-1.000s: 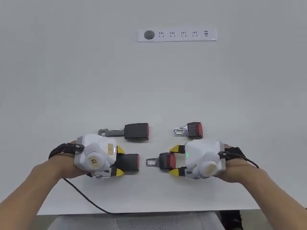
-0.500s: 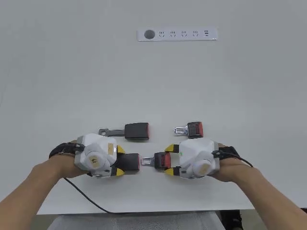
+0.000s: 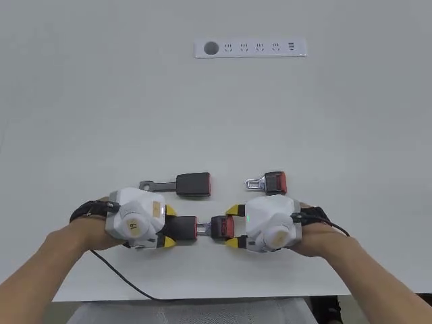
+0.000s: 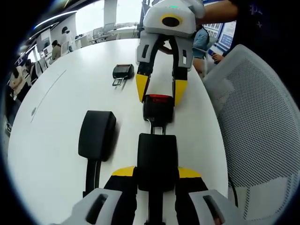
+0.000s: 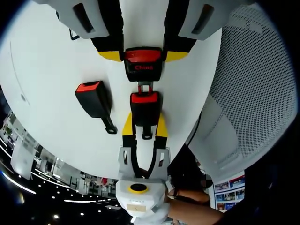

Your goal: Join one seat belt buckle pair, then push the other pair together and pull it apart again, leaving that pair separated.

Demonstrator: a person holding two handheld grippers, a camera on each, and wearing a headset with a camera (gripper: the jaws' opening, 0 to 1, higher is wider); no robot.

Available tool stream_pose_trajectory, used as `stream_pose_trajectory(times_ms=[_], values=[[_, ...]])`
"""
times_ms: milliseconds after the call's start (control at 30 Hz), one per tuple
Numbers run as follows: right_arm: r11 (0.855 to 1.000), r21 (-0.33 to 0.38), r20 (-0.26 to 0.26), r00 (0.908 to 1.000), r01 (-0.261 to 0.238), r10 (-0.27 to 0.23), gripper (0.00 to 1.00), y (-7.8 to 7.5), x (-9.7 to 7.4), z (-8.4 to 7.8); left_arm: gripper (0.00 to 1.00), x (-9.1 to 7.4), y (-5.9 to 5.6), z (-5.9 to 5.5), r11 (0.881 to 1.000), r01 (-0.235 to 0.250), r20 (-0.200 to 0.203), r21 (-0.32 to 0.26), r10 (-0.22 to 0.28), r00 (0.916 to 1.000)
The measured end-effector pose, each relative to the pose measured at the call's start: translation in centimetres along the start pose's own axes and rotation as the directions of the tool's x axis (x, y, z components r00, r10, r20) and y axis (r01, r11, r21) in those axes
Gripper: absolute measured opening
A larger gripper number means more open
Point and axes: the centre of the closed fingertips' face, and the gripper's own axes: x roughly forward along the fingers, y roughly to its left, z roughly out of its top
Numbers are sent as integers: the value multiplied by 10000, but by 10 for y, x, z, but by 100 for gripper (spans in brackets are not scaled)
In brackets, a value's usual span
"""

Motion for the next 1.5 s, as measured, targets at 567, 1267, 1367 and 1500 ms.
stream_pose_trajectory(times_ms=[567, 1267, 1367, 1500], values=[[9997, -161, -11, 9998, 187, -188, 28, 1, 2, 4, 31, 0, 0, 0, 10000, 6, -10, 54, -6, 10000], [9997, -194, 29, 9999, 137, -137, 27, 0, 5, 5, 30, 2, -1, 4, 9997, -6, -41, 242, 7, 10000], [9998, -186, 29, 9999, 105, -105, 26, 0, 6, 6, 30, 1, -1, 5, 9997, -4, -59, 247, 5, 10000], [9998, -135, 101, 9999, 136, -135, 26, 1, 10, 12, 30, 2, 0, 7, 9997, -47, 37, 221, 46, 10000]])
